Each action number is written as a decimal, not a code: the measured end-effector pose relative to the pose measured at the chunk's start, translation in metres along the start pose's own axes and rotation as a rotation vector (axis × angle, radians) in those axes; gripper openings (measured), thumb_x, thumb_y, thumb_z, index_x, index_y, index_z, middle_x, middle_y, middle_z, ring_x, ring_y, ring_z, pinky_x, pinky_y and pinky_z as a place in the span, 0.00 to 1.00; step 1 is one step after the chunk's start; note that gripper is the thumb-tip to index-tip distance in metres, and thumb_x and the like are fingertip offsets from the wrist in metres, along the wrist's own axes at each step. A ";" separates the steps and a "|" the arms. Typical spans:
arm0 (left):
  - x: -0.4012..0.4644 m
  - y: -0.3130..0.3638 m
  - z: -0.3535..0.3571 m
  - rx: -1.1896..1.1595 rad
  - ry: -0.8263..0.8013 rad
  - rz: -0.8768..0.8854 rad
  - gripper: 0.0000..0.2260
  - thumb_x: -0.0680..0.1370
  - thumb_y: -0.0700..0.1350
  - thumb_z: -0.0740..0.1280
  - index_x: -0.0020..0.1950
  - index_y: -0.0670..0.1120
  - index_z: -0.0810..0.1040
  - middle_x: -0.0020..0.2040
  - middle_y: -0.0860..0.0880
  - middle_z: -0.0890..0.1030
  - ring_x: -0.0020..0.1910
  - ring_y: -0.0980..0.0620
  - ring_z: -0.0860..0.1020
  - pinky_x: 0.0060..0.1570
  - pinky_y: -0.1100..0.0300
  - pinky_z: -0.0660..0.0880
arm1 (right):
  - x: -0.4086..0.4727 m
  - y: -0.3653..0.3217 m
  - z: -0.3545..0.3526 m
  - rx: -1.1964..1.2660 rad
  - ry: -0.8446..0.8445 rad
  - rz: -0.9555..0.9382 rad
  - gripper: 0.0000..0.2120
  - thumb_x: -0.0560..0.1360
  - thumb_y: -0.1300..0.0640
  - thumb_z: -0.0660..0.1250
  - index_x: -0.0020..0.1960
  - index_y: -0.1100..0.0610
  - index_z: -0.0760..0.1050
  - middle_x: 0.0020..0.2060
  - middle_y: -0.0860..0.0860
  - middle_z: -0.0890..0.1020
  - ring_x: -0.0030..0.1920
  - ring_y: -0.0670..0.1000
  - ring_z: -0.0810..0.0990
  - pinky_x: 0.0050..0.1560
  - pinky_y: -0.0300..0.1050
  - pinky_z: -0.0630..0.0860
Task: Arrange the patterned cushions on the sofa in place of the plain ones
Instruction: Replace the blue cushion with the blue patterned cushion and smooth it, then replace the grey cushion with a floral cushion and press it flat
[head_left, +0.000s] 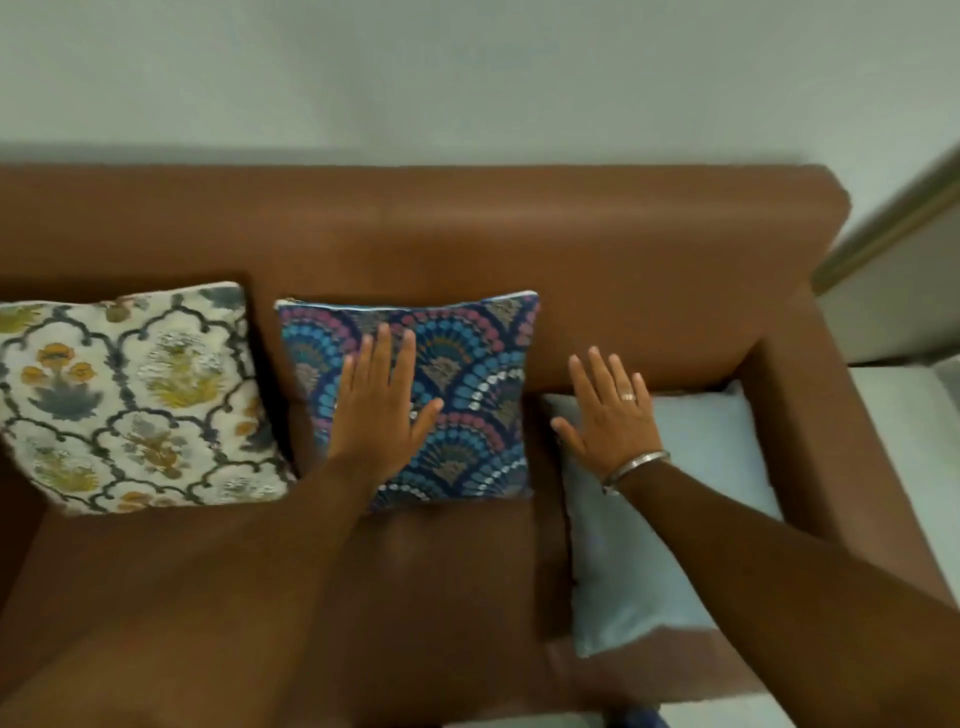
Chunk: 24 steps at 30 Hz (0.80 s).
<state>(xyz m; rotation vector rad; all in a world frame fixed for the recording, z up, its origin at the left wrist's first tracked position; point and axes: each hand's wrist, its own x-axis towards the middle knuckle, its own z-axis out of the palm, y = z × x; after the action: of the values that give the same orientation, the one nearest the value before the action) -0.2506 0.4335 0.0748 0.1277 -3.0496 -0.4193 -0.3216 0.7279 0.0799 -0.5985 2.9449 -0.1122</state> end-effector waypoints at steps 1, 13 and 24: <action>-0.011 0.026 0.019 -0.040 -0.022 0.014 0.39 0.80 0.61 0.60 0.83 0.44 0.50 0.84 0.38 0.53 0.82 0.35 0.52 0.78 0.37 0.53 | -0.019 0.023 0.008 0.031 -0.010 0.071 0.38 0.76 0.39 0.61 0.79 0.58 0.58 0.77 0.61 0.62 0.76 0.65 0.62 0.71 0.64 0.61; -0.110 0.266 0.236 -0.883 -0.352 -0.735 0.22 0.81 0.51 0.67 0.73 0.47 0.71 0.72 0.48 0.74 0.75 0.43 0.71 0.70 0.67 0.61 | -0.127 0.294 0.110 0.810 -0.441 0.888 0.45 0.72 0.32 0.64 0.78 0.58 0.56 0.73 0.61 0.70 0.71 0.64 0.70 0.69 0.54 0.65; -0.045 0.219 0.115 -1.400 -0.519 -1.012 0.37 0.65 0.74 0.71 0.62 0.48 0.84 0.58 0.42 0.86 0.57 0.43 0.85 0.49 0.51 0.83 | -0.095 0.339 0.007 1.247 -0.652 0.720 0.51 0.51 0.24 0.71 0.64 0.55 0.78 0.56 0.54 0.85 0.52 0.57 0.85 0.50 0.50 0.81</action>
<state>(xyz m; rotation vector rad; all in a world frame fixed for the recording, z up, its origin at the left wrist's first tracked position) -0.2304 0.6788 0.0218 1.5382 -1.9377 -2.6484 -0.3639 1.0761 0.0506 0.5008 1.7531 -1.2174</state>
